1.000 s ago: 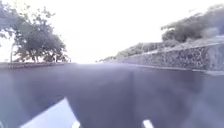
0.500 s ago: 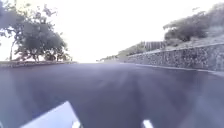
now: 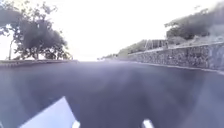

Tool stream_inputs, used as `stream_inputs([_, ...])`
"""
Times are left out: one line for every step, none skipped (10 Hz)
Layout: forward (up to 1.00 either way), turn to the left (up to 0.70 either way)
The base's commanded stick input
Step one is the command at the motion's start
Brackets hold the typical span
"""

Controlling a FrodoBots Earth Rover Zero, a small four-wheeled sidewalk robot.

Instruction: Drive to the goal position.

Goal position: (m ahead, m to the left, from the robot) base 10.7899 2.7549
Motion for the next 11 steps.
stream_inputs([0.7,0.0])
stream_inputs([0.7,0.0])
stream_inputs([0.7,0.0])
stream_inputs([0.7,0.0])
stream_inputs([0.7,0.0])
stream_inputs([0.7,0.0])
stream_inputs([0.7,0.0])
stream_inputs([0.7,0.0])
stream_inputs([0.7,0.0])
stream_inputs([0.7,0.0])
stream_inputs([0.7,0.0])
